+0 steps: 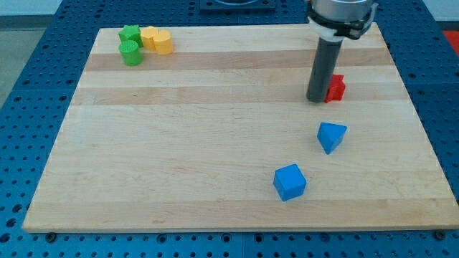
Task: Push the red star to the right side of the red circle
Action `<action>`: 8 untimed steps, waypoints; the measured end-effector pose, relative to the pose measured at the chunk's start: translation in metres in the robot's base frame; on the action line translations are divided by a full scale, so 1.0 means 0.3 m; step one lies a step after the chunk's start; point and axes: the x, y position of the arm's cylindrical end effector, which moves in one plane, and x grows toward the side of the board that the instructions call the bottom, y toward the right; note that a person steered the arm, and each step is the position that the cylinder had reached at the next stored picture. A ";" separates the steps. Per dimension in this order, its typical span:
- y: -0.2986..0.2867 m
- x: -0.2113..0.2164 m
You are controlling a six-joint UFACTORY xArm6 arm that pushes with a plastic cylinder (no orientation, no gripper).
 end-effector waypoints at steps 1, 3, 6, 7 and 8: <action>0.049 0.000; 0.160 0.000; 0.212 -0.202; 0.212 -0.289; 0.212 -0.346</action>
